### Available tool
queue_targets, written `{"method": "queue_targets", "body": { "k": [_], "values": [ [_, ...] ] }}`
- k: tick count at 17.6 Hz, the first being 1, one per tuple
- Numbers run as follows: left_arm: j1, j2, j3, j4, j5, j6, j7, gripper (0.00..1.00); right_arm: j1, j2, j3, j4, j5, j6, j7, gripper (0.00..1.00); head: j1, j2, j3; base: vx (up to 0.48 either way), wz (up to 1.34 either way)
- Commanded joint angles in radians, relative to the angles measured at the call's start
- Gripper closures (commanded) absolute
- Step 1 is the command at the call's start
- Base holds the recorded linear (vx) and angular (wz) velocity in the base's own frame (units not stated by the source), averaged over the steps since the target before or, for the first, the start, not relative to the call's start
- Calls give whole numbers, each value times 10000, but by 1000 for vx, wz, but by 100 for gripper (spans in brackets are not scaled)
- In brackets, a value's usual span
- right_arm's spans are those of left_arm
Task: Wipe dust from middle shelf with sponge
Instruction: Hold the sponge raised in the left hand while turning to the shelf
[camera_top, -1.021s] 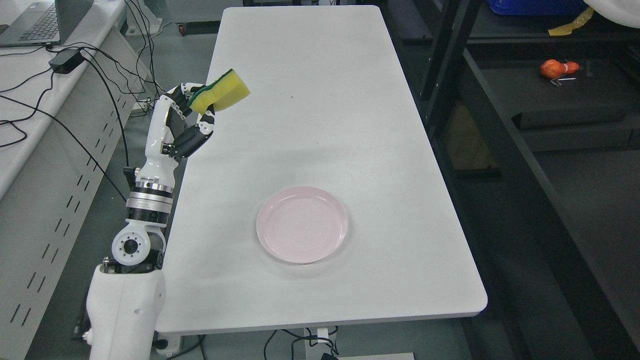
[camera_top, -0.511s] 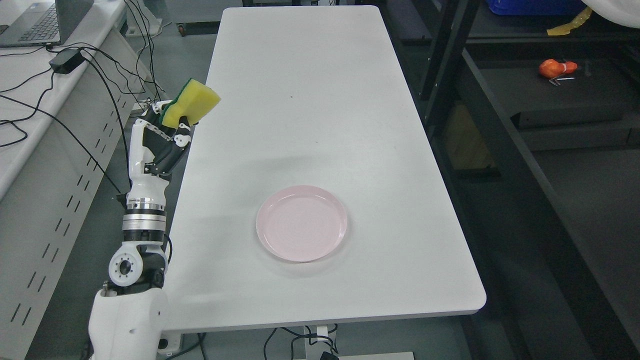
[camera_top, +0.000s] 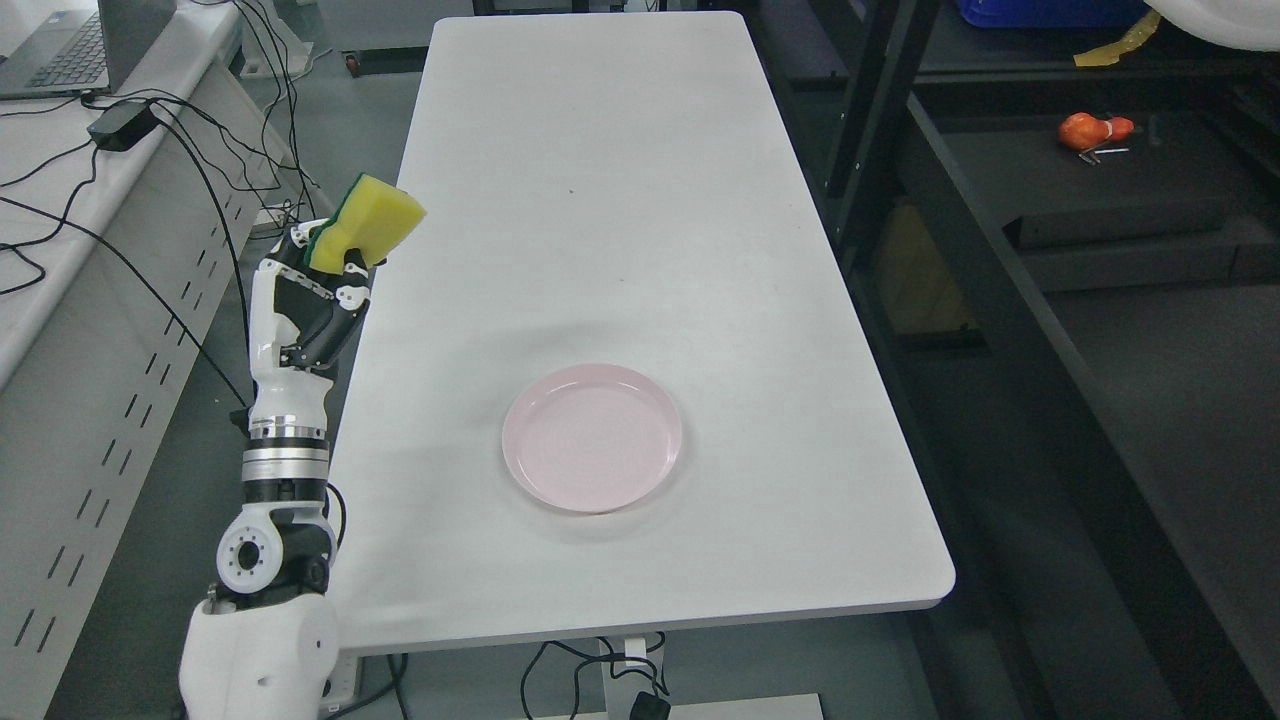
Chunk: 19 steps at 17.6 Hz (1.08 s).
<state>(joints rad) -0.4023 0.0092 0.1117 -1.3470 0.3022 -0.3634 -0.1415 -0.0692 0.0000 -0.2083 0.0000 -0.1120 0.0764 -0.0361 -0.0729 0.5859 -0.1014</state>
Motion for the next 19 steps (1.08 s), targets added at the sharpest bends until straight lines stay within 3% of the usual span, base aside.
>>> {"method": "queue_targets", "body": {
  "k": [1,19],
  "values": [
    [65,83,64,-75,61,-1,-12,100,2,-175,-3,-175,0,3,-7,0,0,0,0,-99,-109],
    [203,83,-349,-75,46,-109,-104,100,2,-175,-3,-175,0,3,-7,0,0,0,0,-177,-161]
  ]
}}
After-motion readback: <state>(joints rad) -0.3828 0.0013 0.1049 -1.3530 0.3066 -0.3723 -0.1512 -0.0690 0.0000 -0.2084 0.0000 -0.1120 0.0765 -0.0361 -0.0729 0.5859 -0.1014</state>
